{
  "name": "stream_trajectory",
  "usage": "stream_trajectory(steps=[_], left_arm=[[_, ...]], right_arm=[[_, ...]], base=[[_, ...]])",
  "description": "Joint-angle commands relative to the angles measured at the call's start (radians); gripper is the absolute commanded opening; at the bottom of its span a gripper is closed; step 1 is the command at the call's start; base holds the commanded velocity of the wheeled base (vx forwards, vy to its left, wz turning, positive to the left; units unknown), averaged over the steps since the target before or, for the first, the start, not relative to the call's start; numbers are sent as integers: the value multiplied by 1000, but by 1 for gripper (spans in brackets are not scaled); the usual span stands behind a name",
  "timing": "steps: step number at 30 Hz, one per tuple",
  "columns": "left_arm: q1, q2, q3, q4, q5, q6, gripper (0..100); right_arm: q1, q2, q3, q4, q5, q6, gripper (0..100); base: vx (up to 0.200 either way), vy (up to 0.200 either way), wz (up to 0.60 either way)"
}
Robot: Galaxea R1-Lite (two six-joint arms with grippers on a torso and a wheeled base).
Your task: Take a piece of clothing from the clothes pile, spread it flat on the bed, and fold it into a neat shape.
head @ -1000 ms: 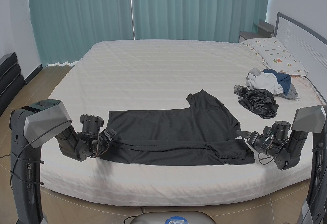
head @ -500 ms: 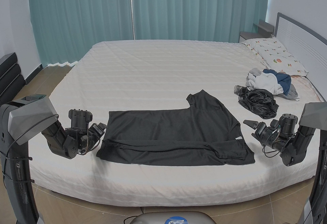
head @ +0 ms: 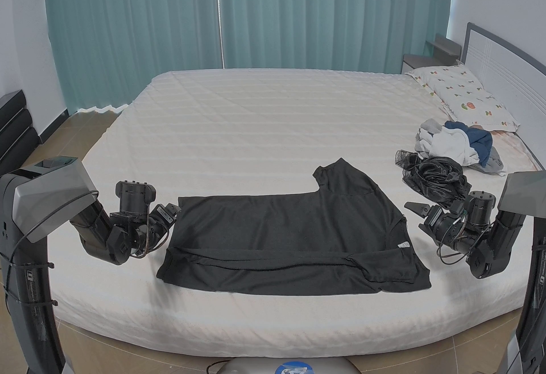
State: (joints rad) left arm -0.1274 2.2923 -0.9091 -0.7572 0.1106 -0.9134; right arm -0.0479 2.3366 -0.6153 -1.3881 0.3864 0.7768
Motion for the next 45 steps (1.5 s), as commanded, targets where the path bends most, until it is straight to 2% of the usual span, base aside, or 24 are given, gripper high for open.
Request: stream_trajectory(steps=[1,17,26,45], left_arm=[[0,1,3,1,1,1,100],[-12,4,6,-8,12,5,100],[-12,9,-5,-4,4,5,100],[-14,10,21,1,4,11,100]], right_arm=[[0,4,0,1,2,-1,100],[5,12,2,1,0,-2,100],[8,12,9,1,0,-4,100],[19,10,23,1,0,-8,100]], base=[[0,0,0],[0,0,0],[200,0,0],[0,0,0]])
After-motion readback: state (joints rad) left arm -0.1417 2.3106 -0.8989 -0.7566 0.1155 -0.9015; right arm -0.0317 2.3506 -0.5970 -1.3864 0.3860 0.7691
